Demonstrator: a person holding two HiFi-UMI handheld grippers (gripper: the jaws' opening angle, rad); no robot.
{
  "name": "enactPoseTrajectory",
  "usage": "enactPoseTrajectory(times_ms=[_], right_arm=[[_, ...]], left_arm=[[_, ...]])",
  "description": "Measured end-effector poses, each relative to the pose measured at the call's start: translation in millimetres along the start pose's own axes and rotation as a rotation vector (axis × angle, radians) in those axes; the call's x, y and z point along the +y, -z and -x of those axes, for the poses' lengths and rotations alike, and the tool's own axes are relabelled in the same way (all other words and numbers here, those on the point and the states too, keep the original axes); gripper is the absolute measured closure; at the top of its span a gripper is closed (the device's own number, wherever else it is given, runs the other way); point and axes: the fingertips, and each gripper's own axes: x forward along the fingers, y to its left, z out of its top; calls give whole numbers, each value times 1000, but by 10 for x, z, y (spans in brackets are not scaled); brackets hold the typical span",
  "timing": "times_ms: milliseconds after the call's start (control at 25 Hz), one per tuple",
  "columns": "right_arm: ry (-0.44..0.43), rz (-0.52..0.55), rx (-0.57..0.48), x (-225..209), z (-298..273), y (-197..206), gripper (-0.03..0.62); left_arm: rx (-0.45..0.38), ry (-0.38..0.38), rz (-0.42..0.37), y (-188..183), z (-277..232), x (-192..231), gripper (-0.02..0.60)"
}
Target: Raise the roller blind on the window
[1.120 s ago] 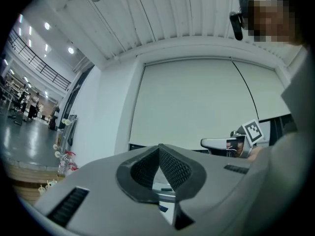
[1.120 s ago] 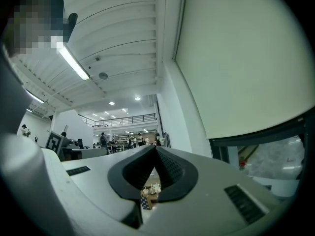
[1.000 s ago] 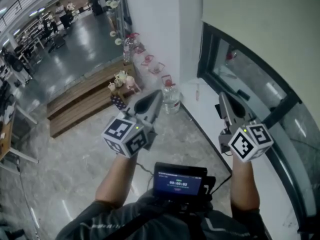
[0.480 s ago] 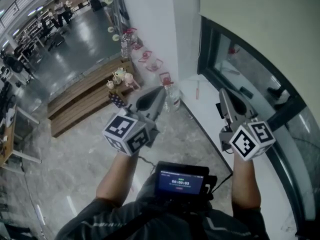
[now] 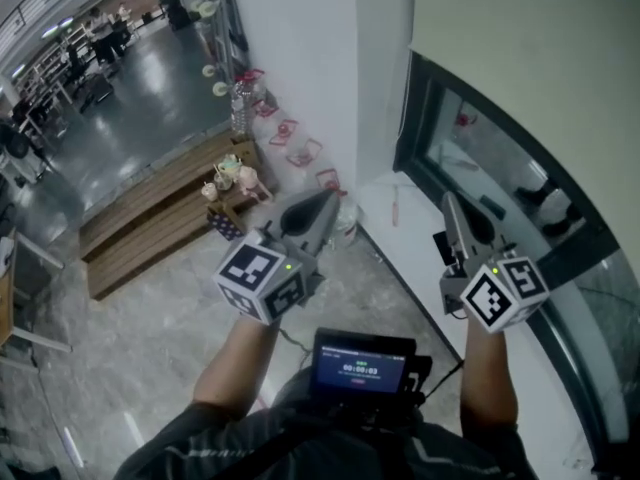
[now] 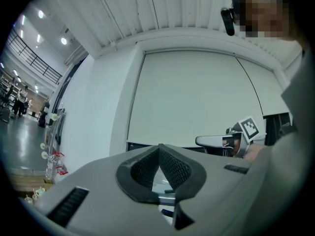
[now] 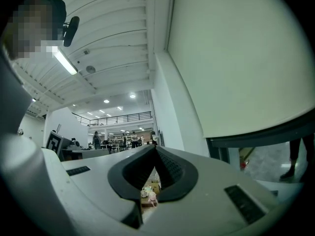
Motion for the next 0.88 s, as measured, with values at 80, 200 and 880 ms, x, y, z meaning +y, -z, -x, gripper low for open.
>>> enactPoseTrajectory(times_ms=[80, 200, 880], right_arm=[[12, -6, -1, -30, -186, 24, 579], [31, -2, 11, -68, -454, 104, 579], [99, 52, -1, -532, -1441, -11, 577]], left_arm=[[-4, 8, 0, -8, -69, 192, 591], [-9, 27, 12, 6, -151, 454, 591], [1, 98, -6, 14, -871, 1312, 591]])
